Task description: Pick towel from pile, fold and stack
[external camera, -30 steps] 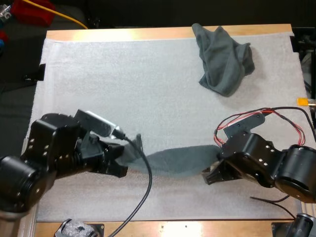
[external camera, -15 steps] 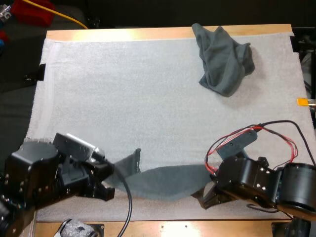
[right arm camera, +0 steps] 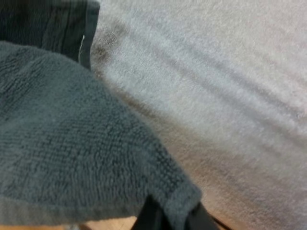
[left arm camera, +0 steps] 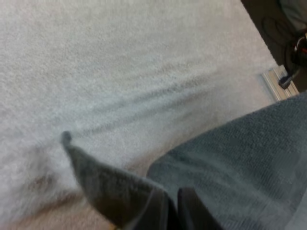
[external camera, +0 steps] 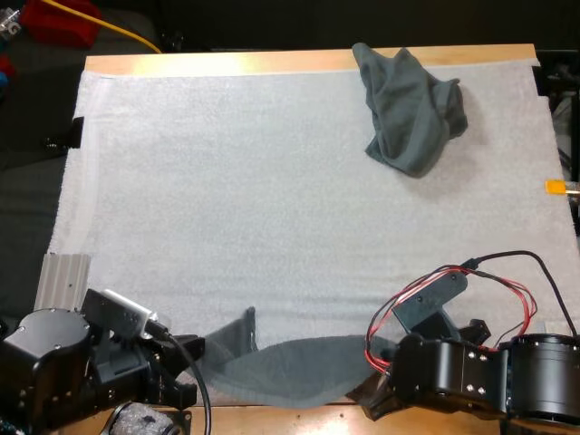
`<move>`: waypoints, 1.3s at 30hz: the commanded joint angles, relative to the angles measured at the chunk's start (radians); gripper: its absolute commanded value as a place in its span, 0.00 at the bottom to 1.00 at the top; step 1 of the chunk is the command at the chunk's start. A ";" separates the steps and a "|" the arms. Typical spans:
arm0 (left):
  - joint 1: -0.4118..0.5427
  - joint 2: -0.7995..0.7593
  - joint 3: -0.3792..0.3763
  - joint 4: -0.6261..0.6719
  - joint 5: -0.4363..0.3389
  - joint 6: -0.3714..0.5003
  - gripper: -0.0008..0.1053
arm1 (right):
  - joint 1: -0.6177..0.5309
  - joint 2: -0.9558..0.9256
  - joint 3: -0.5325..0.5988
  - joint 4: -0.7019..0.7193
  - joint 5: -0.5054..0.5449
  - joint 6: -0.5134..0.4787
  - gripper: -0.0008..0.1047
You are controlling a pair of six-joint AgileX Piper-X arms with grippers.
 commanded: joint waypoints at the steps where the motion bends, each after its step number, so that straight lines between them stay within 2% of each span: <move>1: -0.004 -0.002 0.009 0.022 -0.027 -0.012 0.01 | -0.001 -0.002 -0.005 0.020 0.052 0.008 0.02; 5: -0.004 0.003 0.084 0.018 -0.062 -0.012 0.01 | -0.001 0.009 0.028 0.020 0.124 0.008 0.02; 7: -0.004 0.013 0.148 0.003 -0.078 -0.012 0.01 | -0.001 0.014 0.069 0.017 0.149 0.008 0.02; 10: -0.004 0.030 0.200 -0.035 -0.109 -0.009 0.01 | -0.001 0.021 0.126 0.007 0.187 0.008 0.02; 13: -0.004 0.052 0.219 -0.091 -0.122 -0.009 0.01 | -0.009 0.024 0.176 -0.024 0.236 -0.004 0.02; 18: -0.004 0.113 0.221 -0.162 -0.140 0.023 0.01 | -0.091 0.024 0.240 -0.129 0.232 -0.065 0.02; 22: -0.004 0.177 0.221 -0.208 -0.172 0.059 0.01 | -0.194 0.024 0.276 -0.236 0.182 -0.159 0.02; 27: -0.004 0.253 0.221 -0.281 -0.194 0.084 0.01 | -0.320 0.025 0.315 -0.345 0.090 -0.232 0.02; 35: 0.004 0.380 0.221 -0.360 -0.231 0.122 0.01 | -0.518 0.061 0.339 -0.469 -0.110 -0.271 0.02; 39: 0.054 0.442 0.221 -0.375 -0.228 0.139 0.01 | -0.595 0.113 0.339 -0.517 -0.224 -0.268 0.02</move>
